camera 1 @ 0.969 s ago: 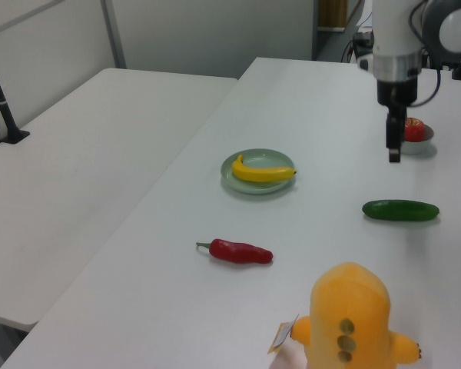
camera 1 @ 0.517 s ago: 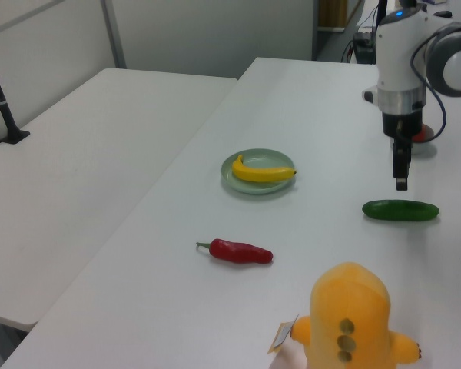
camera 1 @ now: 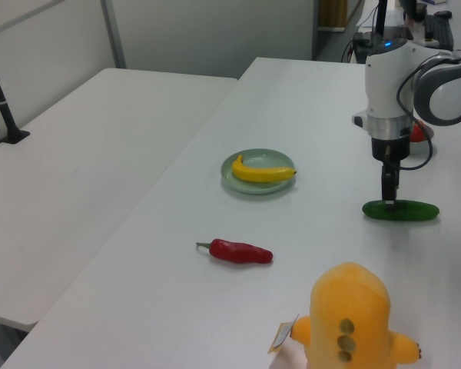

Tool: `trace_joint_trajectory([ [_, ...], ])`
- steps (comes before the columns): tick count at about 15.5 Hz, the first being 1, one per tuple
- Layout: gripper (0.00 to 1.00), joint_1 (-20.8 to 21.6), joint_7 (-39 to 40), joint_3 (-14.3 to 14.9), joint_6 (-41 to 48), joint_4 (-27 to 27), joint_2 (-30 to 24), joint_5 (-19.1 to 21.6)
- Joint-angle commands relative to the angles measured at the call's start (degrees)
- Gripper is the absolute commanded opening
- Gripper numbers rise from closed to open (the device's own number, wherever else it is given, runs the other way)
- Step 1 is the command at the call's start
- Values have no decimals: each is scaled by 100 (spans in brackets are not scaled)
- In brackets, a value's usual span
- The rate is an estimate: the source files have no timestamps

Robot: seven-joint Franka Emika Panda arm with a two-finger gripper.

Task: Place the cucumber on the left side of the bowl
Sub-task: 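Lower the open gripper over the cucumber's middle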

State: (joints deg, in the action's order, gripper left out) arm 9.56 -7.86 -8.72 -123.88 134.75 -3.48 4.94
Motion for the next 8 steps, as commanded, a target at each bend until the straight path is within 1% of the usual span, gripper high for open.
trace_joint_trajectory([
  [1, 100, 37, 109, 19, -373, 34, 225, -19],
  [8, 100, 37, 118, 28, -321, 43, 339, -45],
])
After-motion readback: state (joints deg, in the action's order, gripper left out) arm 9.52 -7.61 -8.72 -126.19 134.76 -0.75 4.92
